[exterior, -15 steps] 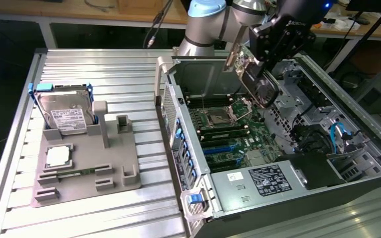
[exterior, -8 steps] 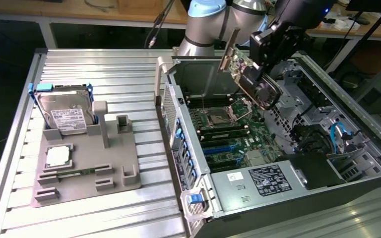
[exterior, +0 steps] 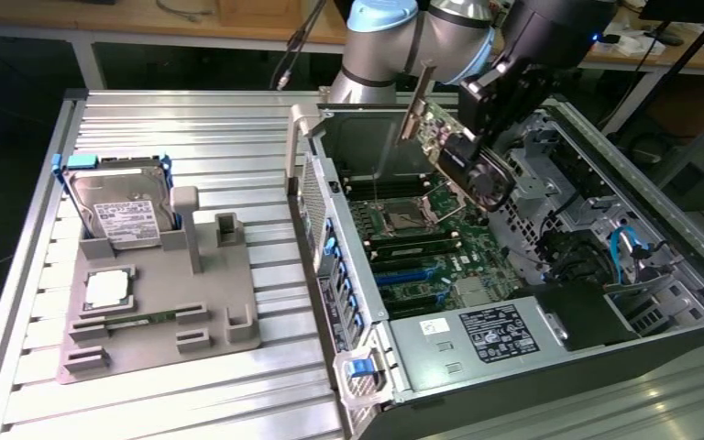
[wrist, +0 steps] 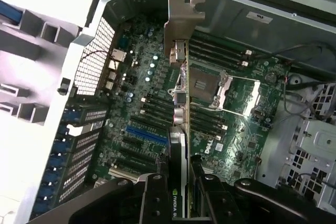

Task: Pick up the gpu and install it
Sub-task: 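Insert the gpu into the slot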

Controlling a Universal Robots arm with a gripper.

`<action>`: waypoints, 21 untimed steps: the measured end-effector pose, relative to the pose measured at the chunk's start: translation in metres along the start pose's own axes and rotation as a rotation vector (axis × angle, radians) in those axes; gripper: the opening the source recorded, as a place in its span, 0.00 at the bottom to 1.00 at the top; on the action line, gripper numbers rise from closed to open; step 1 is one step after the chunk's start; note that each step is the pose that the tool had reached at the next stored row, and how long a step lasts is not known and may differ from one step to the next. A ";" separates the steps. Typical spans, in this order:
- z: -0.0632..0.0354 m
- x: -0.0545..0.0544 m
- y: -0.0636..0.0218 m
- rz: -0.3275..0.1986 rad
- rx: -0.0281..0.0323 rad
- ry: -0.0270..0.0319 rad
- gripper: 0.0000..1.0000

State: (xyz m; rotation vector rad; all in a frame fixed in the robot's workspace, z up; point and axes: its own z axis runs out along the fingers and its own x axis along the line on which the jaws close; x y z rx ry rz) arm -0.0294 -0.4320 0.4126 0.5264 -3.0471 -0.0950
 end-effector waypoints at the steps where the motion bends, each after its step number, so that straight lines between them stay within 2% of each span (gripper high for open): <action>1: 0.0012 0.000 -0.0001 -0.020 0.0007 0.0013 0.27; 10: 0.0094 0.000 -0.0007 -0.195 0.0074 0.0134 0.27; 16: 0.0114 0.000 -0.0009 -0.307 0.0122 0.0195 0.27; 21: 0.0111 -0.003 -0.0020 -0.353 0.0135 0.0220 0.27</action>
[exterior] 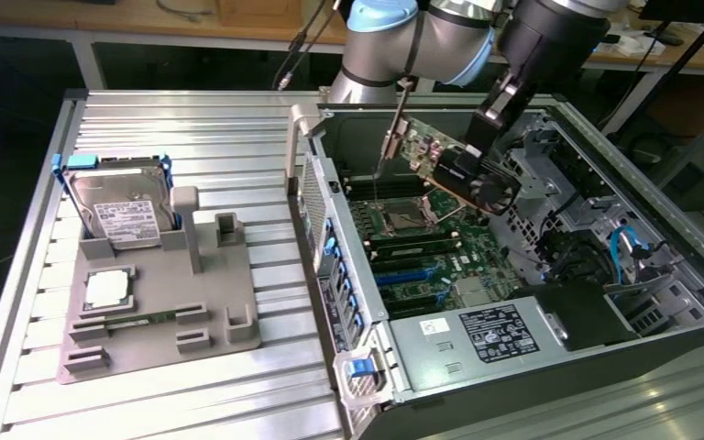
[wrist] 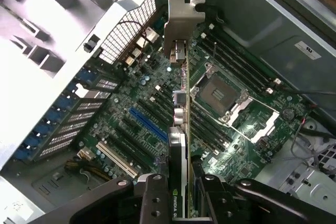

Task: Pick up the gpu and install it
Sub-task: 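Insert the gpu into the slot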

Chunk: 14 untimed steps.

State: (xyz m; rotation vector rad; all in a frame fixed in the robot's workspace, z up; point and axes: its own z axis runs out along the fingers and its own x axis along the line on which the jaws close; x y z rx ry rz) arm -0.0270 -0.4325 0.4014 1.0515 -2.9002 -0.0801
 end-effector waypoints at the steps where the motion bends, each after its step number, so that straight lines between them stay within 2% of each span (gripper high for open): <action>1: -0.0001 -0.001 -0.0005 -0.004 0.0001 0.0002 0.27; 6: -0.0004 -0.003 -0.0007 -0.031 0.0011 0.0022 0.27; 14: -0.0002 -0.004 0.0005 -0.010 0.0003 0.0006 0.27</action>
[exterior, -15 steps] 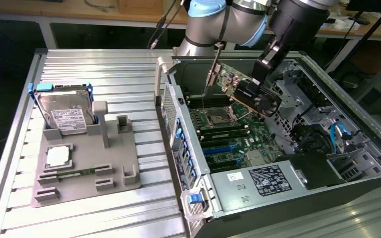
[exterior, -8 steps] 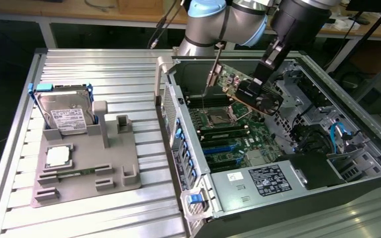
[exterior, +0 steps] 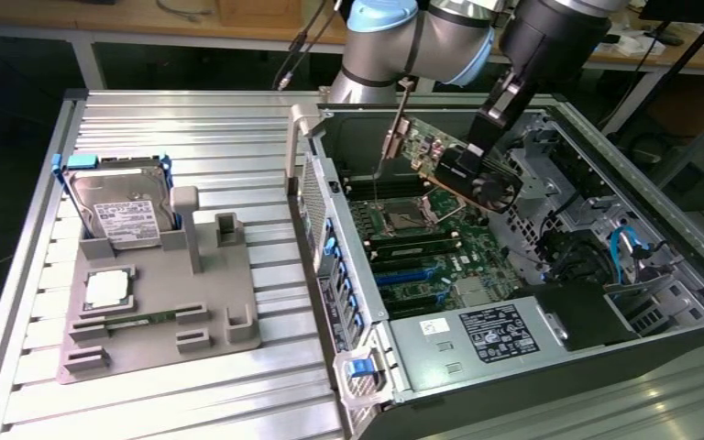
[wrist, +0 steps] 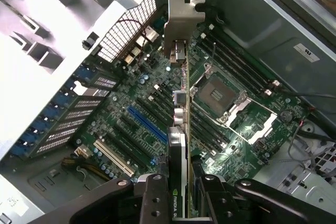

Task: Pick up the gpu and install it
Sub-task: 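Insert the gpu into the slot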

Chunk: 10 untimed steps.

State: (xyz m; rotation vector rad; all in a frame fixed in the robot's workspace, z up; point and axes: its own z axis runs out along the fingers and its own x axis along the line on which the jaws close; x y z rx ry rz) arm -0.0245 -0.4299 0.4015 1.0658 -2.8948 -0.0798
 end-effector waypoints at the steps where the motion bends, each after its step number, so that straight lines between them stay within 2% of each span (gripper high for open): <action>1: -0.0006 0.000 0.0001 0.000 0.0001 0.0000 0.27; 10: -0.0008 0.000 0.0002 0.000 0.0000 -0.0001 0.27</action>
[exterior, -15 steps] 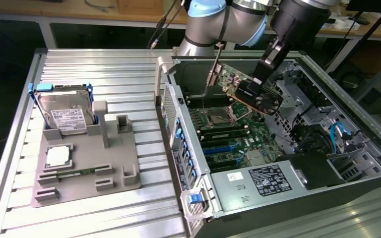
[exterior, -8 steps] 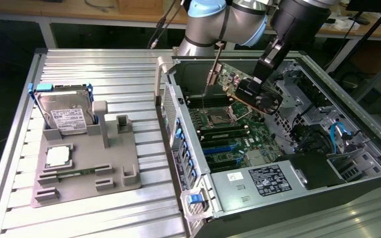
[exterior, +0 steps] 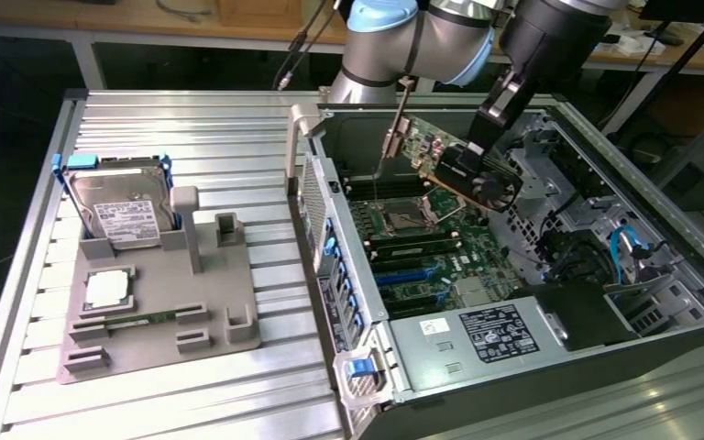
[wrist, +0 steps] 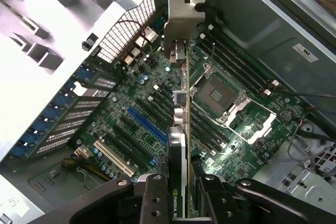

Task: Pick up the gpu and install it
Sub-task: 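Insert the gpu into the slot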

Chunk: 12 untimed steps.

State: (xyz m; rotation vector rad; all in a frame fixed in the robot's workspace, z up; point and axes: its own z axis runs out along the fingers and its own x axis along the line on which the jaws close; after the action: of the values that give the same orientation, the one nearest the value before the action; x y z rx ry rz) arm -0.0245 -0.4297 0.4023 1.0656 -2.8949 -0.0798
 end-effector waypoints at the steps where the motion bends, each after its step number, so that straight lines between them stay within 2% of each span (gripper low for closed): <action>1: 0.0000 0.000 0.0000 -0.001 0.0000 0.0000 0.27; 4: 0.0000 0.000 0.0000 -0.019 0.0007 0.0013 0.27; 12: 0.0002 0.000 0.0000 -0.130 0.0044 0.0088 0.27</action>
State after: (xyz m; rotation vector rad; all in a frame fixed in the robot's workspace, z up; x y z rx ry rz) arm -0.0245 -0.4297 0.4021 1.2504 -2.8167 -0.0741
